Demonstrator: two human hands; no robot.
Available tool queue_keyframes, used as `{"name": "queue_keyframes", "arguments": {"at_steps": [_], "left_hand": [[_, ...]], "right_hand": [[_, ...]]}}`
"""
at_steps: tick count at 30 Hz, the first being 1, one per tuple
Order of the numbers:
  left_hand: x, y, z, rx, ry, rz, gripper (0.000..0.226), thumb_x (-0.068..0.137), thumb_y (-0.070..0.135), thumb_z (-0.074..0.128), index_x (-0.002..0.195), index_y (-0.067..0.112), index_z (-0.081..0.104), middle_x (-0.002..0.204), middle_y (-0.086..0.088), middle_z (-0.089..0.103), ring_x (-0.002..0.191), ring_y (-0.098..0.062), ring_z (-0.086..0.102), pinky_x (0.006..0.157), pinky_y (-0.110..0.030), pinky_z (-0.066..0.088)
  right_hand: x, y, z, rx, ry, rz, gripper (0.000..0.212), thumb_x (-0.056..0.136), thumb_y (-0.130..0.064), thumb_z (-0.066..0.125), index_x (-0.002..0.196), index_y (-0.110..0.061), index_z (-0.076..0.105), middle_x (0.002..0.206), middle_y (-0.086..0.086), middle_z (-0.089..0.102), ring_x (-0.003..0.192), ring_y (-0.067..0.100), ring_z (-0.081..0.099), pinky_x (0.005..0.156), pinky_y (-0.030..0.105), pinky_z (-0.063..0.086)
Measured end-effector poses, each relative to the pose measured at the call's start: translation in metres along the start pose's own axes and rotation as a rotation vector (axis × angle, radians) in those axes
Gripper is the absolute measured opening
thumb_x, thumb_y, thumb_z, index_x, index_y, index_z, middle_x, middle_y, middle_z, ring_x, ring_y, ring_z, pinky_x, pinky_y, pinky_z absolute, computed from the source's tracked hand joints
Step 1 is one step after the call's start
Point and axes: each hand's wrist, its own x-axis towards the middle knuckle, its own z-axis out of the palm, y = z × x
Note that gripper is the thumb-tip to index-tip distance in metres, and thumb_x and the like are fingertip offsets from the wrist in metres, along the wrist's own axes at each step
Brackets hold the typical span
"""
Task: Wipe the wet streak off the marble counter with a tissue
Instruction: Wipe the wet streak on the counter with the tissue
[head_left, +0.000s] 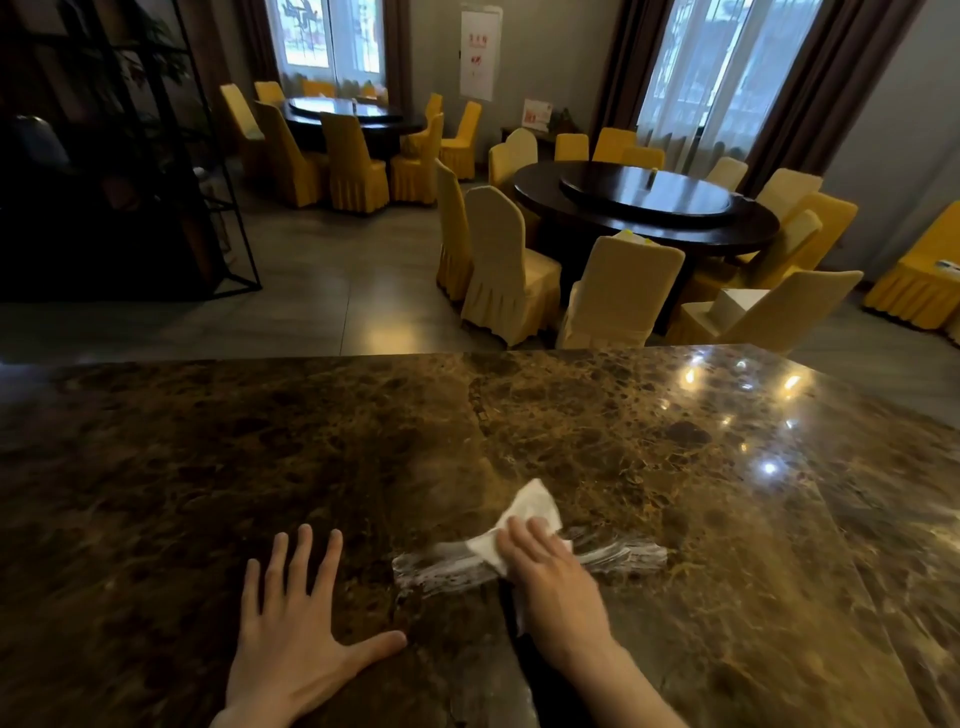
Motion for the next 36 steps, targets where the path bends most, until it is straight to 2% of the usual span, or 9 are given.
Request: {"name": "queue_keyframes", "arguments": {"at_steps": [4, 8, 13, 18, 22, 26, 30, 33, 36], "left_hand": [[0.0, -0.002, 0.004, -0.022, 0.034, 0.008, 0.149, 0.039, 0.12, 0.01, 0.152, 0.034, -0.036, 0.164, 0.001, -0.041, 0.151, -0.024, -0.041, 0.128, -0.054, -0.02], [0.001, -0.002, 0.005, -0.023, 0.05, 0.007, 0.15, 0.04, 0.12, 0.01, 0.154, 0.033, -0.032, 0.166, 0.0, -0.037, 0.153, -0.025, -0.037, 0.128, -0.055, -0.019], [0.0, 0.001, 0.001, -0.004, 0.017, -0.004, 0.151, 0.036, 0.12, 0.005, 0.152, 0.032, -0.036, 0.165, -0.001, -0.038, 0.154, -0.026, -0.036, 0.129, -0.055, -0.018], [0.001, 0.005, -0.006, 0.03, -0.047, -0.028, 0.152, 0.03, 0.119, -0.002, 0.148, 0.031, -0.041, 0.164, -0.001, -0.039, 0.155, -0.028, -0.033, 0.129, -0.055, -0.016], [0.004, 0.019, -0.01, 0.049, -0.08, -0.013, 0.152, 0.027, 0.118, -0.005, 0.147, 0.031, -0.042, 0.165, -0.002, -0.038, 0.155, -0.029, -0.033, 0.13, -0.055, -0.015], [0.005, 0.019, -0.011, 0.058, -0.089, -0.015, 0.151, 0.028, 0.118, -0.004, 0.148, 0.033, -0.041, 0.164, -0.002, -0.04, 0.155, -0.028, -0.033, 0.13, -0.055, -0.015], [0.004, 0.012, -0.013, 0.077, -0.119, -0.059, 0.152, 0.026, 0.118, -0.003, 0.147, 0.035, -0.041, 0.16, 0.0, -0.042, 0.155, -0.027, -0.031, 0.13, -0.054, -0.014], [0.004, 0.012, -0.015, 0.075, -0.129, -0.068, 0.153, 0.024, 0.118, -0.004, 0.146, 0.033, -0.042, 0.163, -0.001, -0.04, 0.156, -0.028, -0.03, 0.131, -0.054, -0.012], [0.003, 0.013, -0.017, 0.07, -0.125, -0.061, 0.153, 0.023, 0.117, -0.005, 0.145, 0.033, -0.042, 0.167, -0.003, -0.036, 0.157, -0.029, -0.029, 0.13, -0.054, -0.012]], "right_hand": [[-0.006, 0.024, -0.011, 0.022, 0.088, 0.188, 0.037, 0.092, -0.018, 0.06, 0.128, -0.023, 0.061, 0.138, -0.01, 0.053, 0.134, 0.016, 0.043, 0.093, 0.031, 0.049], [-0.002, 0.002, -0.007, 0.108, 0.107, 0.217, 0.011, 0.09, -0.023, 0.064, 0.098, -0.027, 0.072, 0.107, -0.012, 0.062, 0.108, 0.015, 0.054, 0.073, 0.028, 0.047], [-0.004, -0.022, -0.002, 0.253, 0.036, 0.018, 0.016, 0.081, -0.028, 0.067, 0.095, -0.031, 0.074, 0.104, -0.015, 0.067, 0.108, 0.01, 0.054, 0.075, 0.028, 0.047], [-0.011, 0.014, -0.013, 0.165, 0.108, 0.195, 0.017, 0.087, -0.02, 0.065, 0.101, -0.026, 0.074, 0.106, -0.011, 0.063, 0.108, 0.014, 0.054, 0.075, 0.03, 0.05], [-0.026, 0.051, -0.02, 0.013, 0.13, 0.281, 0.024, 0.103, -0.025, 0.049, 0.121, -0.02, 0.064, 0.133, -0.006, 0.056, 0.131, 0.018, 0.045, 0.092, 0.03, 0.049], [-0.031, 0.041, -0.01, 0.022, 0.065, 0.164, 0.043, 0.1, -0.017, 0.051, 0.142, -0.016, 0.047, 0.154, -0.002, 0.04, 0.148, 0.019, 0.026, 0.109, 0.028, 0.039], [-0.043, 0.03, -0.009, 0.066, 0.081, -0.047, 0.042, 0.084, -0.019, 0.072, 0.125, -0.024, 0.067, 0.14, -0.006, 0.062, 0.134, 0.017, 0.053, 0.097, 0.027, 0.052], [-0.043, 0.06, -0.016, 0.072, 0.168, 0.151, 0.044, 0.094, -0.014, 0.063, 0.137, -0.024, 0.061, 0.15, -0.005, 0.052, 0.143, 0.017, 0.041, 0.112, 0.033, 0.041], [-0.036, 0.08, -0.024, 0.033, 0.15, 0.291, 0.045, 0.101, -0.013, 0.049, 0.146, -0.02, 0.049, 0.159, -0.003, 0.04, 0.151, 0.017, 0.026, 0.113, 0.032, 0.04]]}}
